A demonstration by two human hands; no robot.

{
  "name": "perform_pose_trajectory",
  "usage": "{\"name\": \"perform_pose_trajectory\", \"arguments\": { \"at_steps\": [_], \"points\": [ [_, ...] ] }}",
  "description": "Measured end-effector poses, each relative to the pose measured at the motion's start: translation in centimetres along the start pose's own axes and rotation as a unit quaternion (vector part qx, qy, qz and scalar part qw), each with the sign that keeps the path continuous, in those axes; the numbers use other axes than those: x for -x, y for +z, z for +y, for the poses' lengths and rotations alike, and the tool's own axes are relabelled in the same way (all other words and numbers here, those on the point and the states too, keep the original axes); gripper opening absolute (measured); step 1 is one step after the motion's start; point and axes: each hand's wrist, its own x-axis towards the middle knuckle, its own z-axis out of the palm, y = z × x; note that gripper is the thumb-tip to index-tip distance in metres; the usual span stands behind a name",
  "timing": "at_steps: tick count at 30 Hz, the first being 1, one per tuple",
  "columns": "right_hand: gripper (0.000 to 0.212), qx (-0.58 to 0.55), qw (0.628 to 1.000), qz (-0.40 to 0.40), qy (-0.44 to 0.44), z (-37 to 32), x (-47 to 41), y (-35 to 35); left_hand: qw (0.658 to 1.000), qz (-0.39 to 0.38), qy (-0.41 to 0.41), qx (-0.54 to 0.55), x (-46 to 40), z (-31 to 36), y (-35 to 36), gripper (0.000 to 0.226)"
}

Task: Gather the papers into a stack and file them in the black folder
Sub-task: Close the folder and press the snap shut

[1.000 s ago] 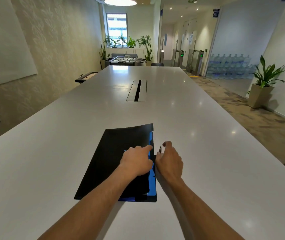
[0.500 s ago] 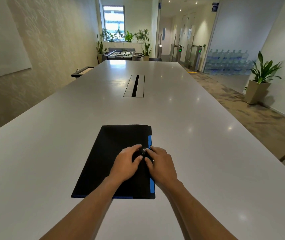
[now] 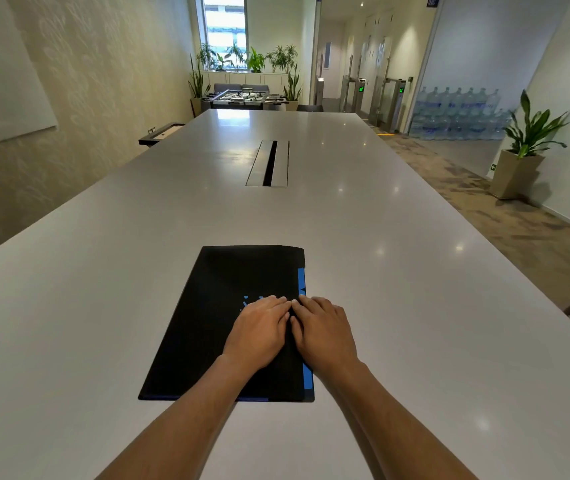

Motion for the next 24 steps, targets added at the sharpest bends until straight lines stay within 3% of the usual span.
{"name": "perform_pose_trajectory", "arguments": {
  "at_steps": [6, 11, 14, 18, 24],
  "points": [
    [0.045, 0.011, 1.0, -0.028, 0.006, -0.3, 0.0, -0.2, 1.0, -0.019, -0.007, 0.003, 0.1, 0.1, 0.0, 0.036],
    [0.043, -0.004, 0.998, -0.024, 0.049, -1.4, 0.8, -0.9, 0.99, -0.061, -0.051, 0.112, 0.0, -0.4, -1.0, 0.036],
    [0.038, 0.021, 0.996, 0.005, 0.086, -2.4, 1.2, -1.8, 0.989, -0.013, -0.083, 0.119, 0.3, -0.7, -2.2, 0.039],
    [0.036, 0.011, 0.989, -0.013, 0.145, -3.1, 1.9, -2.9, 0.977, 0.097, -0.187, -0.014, 1.8, -1.4, -3.9, 0.039],
    [0.035, 0.013, 0.986, -0.036, 0.16, -3.5, 2.5, -3.6, 0.928, 0.012, -0.366, -0.071, 2.4, -1.9, -6.0, 0.058]
  ]
}}
